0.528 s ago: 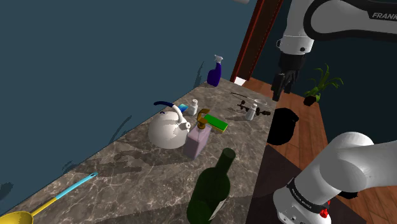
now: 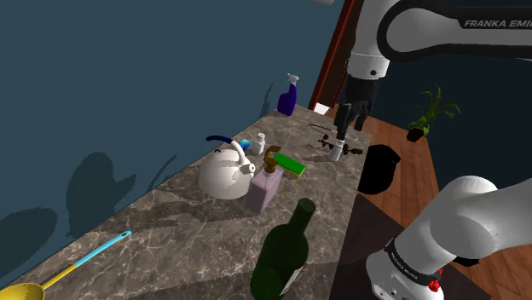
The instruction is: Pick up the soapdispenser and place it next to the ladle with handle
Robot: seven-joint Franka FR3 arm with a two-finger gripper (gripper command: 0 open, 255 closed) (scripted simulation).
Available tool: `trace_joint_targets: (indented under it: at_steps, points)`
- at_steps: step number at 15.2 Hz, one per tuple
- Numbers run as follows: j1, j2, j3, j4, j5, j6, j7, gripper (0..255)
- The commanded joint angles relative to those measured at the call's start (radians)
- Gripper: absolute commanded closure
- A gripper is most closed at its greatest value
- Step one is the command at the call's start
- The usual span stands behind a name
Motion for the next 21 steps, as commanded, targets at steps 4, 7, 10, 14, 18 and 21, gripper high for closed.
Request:
trace_joint_targets:
  at_steps: [4,7,10,14,18,21]
  points:
    - [0.027,0.12,0.054,0.026,0.07,0.126,0.075,0]
    - [0.042,0.202,0.085,0.06,0.102,0.194,0.118,0]
    - [0.055,0.288,0.116,0.105,0.127,0.258,0.16,0]
    - [0.07,0.407,0.154,0.18,0.146,0.334,0.215,0]
    - [0.08,0.476,0.173,0.216,0.15,0.384,0.245,0]
    - [0.082,0.487,0.177,0.187,0.15,0.425,0.246,0]
